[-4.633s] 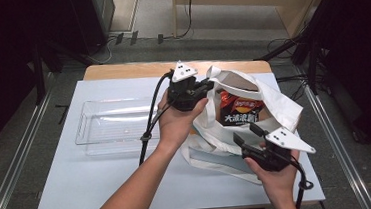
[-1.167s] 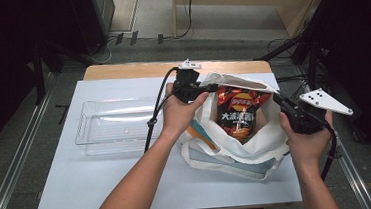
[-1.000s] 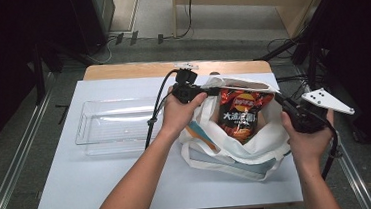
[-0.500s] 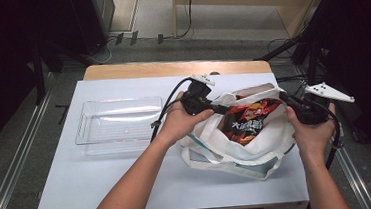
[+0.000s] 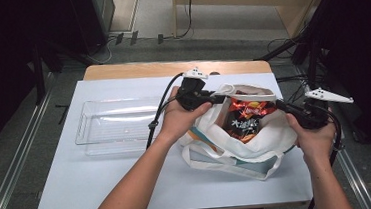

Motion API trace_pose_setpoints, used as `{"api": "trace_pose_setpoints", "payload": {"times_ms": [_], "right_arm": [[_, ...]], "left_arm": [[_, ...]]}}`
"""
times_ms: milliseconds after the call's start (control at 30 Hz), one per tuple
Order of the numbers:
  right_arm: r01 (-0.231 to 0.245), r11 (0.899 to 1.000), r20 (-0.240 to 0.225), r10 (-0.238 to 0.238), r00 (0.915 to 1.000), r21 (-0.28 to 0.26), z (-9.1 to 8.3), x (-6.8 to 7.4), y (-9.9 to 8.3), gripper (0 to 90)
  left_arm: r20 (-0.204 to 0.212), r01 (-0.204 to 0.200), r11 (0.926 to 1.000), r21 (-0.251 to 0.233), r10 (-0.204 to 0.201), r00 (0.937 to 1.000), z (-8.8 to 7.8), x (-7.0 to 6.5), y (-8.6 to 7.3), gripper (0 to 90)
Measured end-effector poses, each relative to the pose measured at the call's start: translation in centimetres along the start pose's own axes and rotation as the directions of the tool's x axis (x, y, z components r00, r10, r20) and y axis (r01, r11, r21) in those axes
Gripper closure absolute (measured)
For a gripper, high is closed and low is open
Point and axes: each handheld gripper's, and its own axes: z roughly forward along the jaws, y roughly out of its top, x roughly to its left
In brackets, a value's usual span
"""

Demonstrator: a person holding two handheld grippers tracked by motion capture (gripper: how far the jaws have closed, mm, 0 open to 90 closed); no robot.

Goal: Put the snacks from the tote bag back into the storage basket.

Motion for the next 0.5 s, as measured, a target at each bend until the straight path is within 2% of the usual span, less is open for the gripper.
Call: {"api": "trace_pose_setpoints", "payload": {"times_ms": [33, 67, 100, 167, 233, 267, 333, 400, 467, 500], "right_arm": [[0.028, 1.0, -0.02, -0.028, 0.9994, 0.011, 0.1, 0.2, -0.2, 89.4], [0.028, 1.0, -0.02, -0.028, 0.9994, 0.011, 0.1, 0.2, -0.2, 89.4], [0.058, 0.998, -0.014, -0.058, 0.9982, 0.015, 0.1, 0.6, -0.2, 89.3], [0.065, 0.998, -0.009, -0.065, 0.9978, 0.014, 0.0, 0.8, -0.2, 88.8], [0.073, 0.997, -0.006, -0.073, 0.9973, -0.004, -0.1, 0.9, -0.1, 82.6], [0.078, 0.997, 0.006, -0.078, 0.997, -0.013, -0.2, 1.0, -0.1, 77.9], [0.081, 0.996, 0.051, -0.079, 0.9956, -0.042, -0.6, 1.1, -0.1, 68.3], [0.081, 0.995, 0.06, -0.077, 0.9952, -0.058, -0.9, 1.1, -0.1, 67.8], [0.107, 0.991, 0.086, -0.1, 0.9913, -0.08, -1.8, 1.2, -0.3, 67.7], [0.119, 0.99, 0.095, -0.112, 0.9892, -0.079, -2.0, 1.2, -0.5, 68.8]], "left_arm": [[0.014, 0.098, 0.9946, -0.035, -0.098, 0.9951, 0.2, 1.0, -0.4, 77.0], [0.014, 0.098, 0.9946, -0.035, -0.098, 0.9951, 0.2, 1.0, -0.4, 77.0], [0.03, 0.192, 0.9811, -0.026, -0.191, 0.9811, 0.9, 1.9, -1.2, 77.1], [0.03, 0.253, 0.9675, 0.009, -0.253, 0.967, 1.5, 2.5, -2.0, 77.0], [0.034, 0.306, 0.9514, 0.032, -0.307, 0.9509, 1.9, 2.9, -2.4, 76.9], [0.025, 0.318, 0.9465, 0.054, -0.32, 0.9471, 2.0, 3.1, -2.6, 76.6], [0.009, 0.322, 0.9449, 0.06, -0.323, 0.9465, 2.0, 3.2, -2.9, 75.8], [0.011, 0.32, 0.9455, 0.06, -0.321, 0.9469, 2.0, 3.2, -2.9, 75.2], [0.011, 0.286, 0.9577, 0.031, -0.287, 0.958, 1.3, 2.8, -3.0, 74.8], [0.016, 0.275, 0.9612, 0.02, -0.276, 0.9611, 1.1, 2.7, -3.0, 74.0]]}}
